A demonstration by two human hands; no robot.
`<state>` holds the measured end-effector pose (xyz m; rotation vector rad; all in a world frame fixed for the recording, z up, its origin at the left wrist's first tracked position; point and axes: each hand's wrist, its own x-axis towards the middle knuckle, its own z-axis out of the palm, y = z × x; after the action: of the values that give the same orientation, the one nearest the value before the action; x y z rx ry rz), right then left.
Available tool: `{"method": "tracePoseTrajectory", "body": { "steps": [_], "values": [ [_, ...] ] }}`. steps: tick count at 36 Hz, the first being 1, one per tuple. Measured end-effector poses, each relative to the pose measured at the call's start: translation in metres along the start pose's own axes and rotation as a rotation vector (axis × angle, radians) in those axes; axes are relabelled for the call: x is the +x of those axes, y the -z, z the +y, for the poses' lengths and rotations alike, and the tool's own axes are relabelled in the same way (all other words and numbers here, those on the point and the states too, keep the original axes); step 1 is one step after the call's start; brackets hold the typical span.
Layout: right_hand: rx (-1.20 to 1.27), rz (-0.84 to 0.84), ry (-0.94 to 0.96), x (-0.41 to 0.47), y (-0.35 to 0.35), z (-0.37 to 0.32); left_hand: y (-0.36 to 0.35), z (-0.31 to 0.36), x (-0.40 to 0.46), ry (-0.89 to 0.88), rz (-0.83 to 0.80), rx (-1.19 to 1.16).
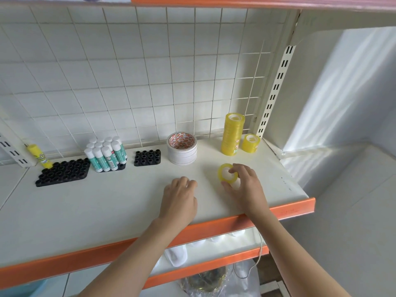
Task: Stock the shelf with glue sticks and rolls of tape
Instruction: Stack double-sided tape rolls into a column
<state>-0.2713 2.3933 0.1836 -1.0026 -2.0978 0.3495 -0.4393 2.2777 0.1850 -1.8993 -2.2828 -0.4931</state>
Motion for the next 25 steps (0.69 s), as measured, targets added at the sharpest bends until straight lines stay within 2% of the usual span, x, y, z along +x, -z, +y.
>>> {"method": "tracePoseTrajectory", "body": {
  "steps": [17,25],
  "values": [
    [0.117,0.093,-0.013,0.001,0.003,0.002,-0.022,0.029,0.02,-0.003,0.073,-0.031],
    [0.057,0.176,0.087,0.057,0.037,-0.003,-0.023,0.029,0.02,0.013,0.102,-0.059]
  ]
}}
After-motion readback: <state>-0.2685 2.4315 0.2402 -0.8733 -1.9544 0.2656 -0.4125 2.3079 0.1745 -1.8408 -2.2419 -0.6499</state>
